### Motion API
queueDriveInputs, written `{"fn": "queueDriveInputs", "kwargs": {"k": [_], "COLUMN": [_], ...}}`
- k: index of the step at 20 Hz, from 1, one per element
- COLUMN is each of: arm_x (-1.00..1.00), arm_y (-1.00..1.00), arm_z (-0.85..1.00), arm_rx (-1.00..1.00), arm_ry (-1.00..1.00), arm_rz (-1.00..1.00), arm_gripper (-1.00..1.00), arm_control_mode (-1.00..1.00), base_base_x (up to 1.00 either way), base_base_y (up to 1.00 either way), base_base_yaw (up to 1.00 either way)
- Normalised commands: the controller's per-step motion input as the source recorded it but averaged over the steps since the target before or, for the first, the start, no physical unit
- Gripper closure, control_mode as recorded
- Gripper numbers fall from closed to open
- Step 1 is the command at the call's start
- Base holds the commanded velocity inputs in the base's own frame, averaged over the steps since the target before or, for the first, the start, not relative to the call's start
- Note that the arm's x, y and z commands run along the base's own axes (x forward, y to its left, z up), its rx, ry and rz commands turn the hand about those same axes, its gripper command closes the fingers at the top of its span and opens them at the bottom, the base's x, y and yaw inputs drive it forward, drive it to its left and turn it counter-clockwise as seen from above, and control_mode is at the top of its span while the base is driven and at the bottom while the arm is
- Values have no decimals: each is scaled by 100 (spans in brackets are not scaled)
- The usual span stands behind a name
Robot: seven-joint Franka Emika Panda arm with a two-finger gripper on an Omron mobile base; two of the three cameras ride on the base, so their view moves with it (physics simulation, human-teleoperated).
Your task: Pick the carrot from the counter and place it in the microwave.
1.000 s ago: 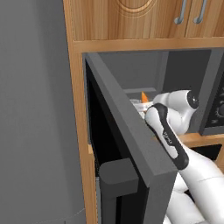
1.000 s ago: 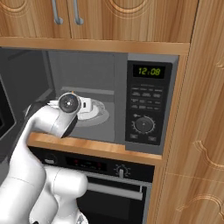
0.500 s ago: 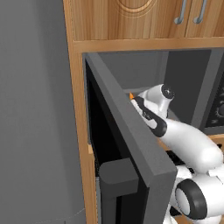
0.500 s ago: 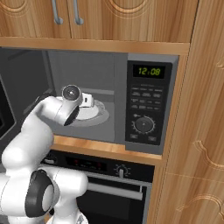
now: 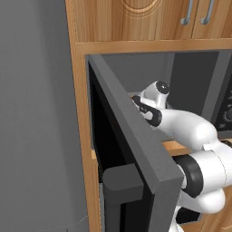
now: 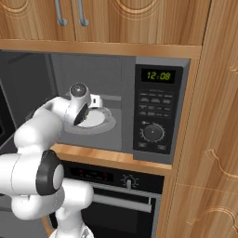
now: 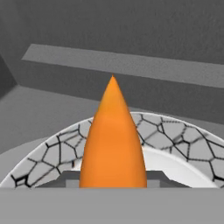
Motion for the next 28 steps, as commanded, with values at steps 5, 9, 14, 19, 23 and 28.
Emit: {"fn": "queueDriveInputs", "kwargs": {"k": [5, 9, 14, 19, 23, 28], "arm_x": [0, 2, -5, -10, 0, 0], "arm_y": [-4, -11, -26, -23, 0, 0], "arm_z": [-32, -23, -3, -5, -17, 0], "arm_rx": [-7, -4, -1, 0, 0, 0], "arm_ry": [0, 0, 1, 3, 11, 2], "arm_rz": [0, 0, 0, 0, 0, 0], "arm_gripper": [100, 100, 100, 100, -100, -100], "arm_control_mode": [-100, -100, -100, -100, -100, -100], "base_base_x": [0, 0, 0, 0, 0, 0], "base_base_y": [0, 0, 0, 0, 0, 0], "base_base_yaw": [0, 0, 0, 0, 0, 0]}}
